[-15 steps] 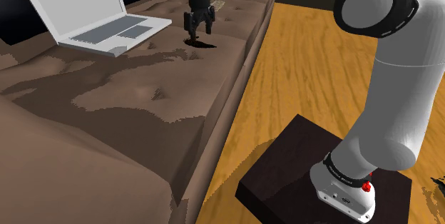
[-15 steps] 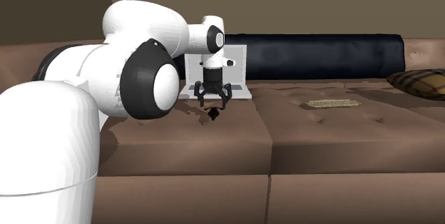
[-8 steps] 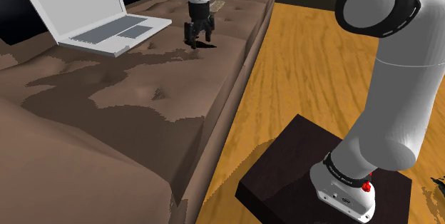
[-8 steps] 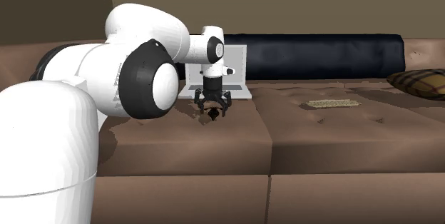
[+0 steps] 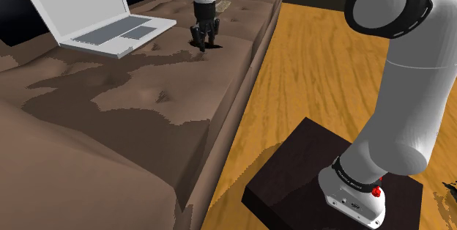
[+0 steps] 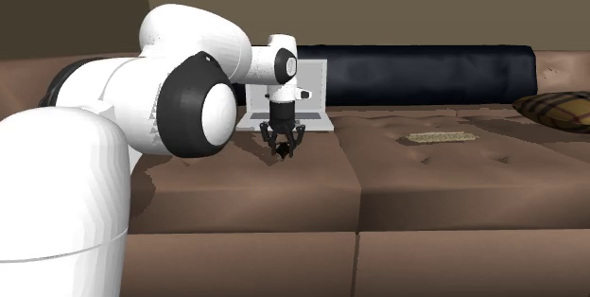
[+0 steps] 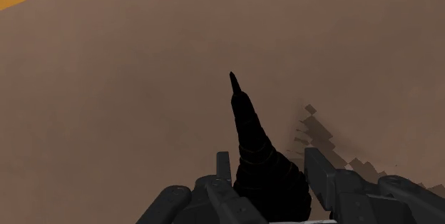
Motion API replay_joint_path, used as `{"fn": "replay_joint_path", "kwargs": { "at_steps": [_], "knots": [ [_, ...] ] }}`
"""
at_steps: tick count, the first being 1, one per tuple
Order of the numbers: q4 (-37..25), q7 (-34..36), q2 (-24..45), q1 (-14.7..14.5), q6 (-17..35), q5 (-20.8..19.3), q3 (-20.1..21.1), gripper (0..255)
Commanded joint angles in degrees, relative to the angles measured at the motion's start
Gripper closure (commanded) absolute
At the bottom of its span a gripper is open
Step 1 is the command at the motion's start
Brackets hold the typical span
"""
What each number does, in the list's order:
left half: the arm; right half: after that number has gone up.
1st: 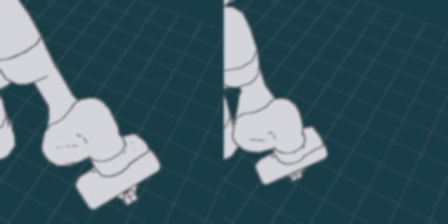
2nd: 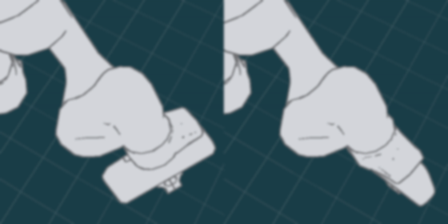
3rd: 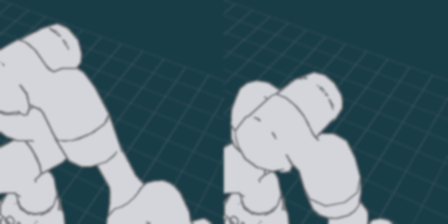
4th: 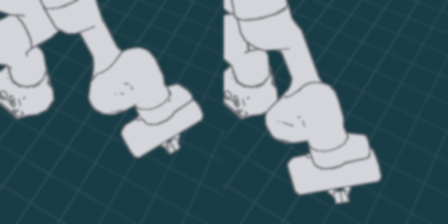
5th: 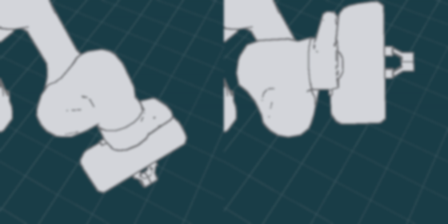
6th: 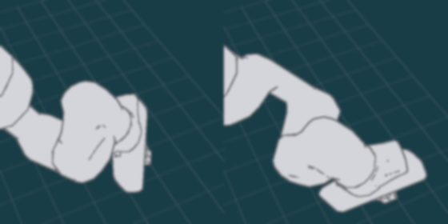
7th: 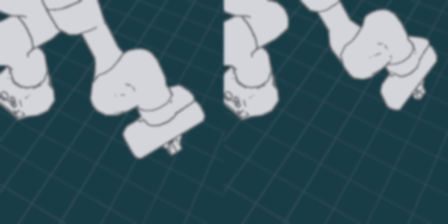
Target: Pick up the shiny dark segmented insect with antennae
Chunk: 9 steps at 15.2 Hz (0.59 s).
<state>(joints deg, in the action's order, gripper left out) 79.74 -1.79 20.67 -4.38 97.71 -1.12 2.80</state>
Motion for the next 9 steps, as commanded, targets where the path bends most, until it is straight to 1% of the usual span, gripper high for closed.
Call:
{"fn": "replay_joint_path", "kwargs": {
  "at_steps": [1,2,9],
  "knots": [
    [0.0,0.0,0.1,0.0,0.0,0.0,0.0,255],
    [0.2,0.0,0.0,0.0,0.1,0.0,0.0,255],
    [-6.1,0.0,0.6,-0.1,-5.6,0.0,0.1,255]
  ]
}}
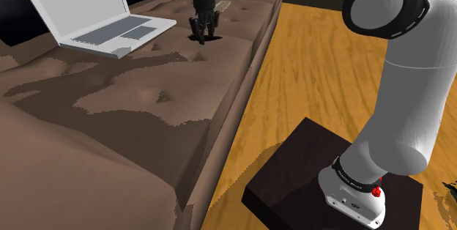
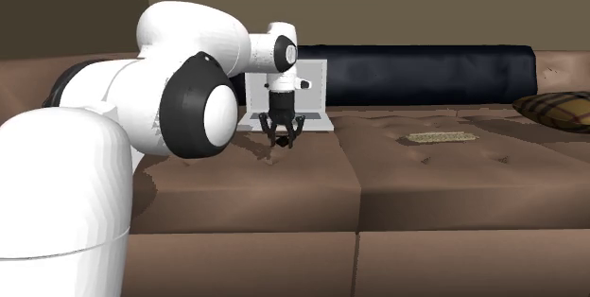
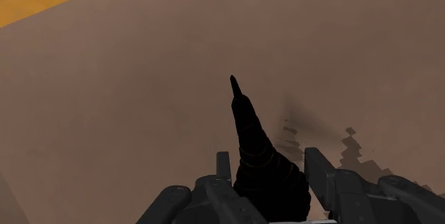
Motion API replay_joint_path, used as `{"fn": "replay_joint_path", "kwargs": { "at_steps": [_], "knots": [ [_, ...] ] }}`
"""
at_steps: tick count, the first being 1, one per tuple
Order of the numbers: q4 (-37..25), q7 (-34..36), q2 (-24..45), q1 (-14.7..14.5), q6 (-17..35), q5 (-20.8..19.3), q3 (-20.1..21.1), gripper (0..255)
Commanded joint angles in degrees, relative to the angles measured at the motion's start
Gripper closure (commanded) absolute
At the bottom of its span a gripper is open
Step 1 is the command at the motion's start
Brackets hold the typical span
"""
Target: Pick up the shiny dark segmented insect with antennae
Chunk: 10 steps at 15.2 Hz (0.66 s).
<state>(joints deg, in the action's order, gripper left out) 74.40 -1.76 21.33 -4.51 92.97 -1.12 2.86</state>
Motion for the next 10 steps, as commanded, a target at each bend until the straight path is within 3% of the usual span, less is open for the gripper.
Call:
{"fn": "replay_joint_path", "kwargs": {
  "at_steps": [1,10],
  "knots": [
    [-1.8,0.0,0.1,0.0,-1.7,0.0,0.0,255],
    [-10.4,0.0,2.1,-0.2,-8.3,-0.1,0.0,255]
  ]
}}
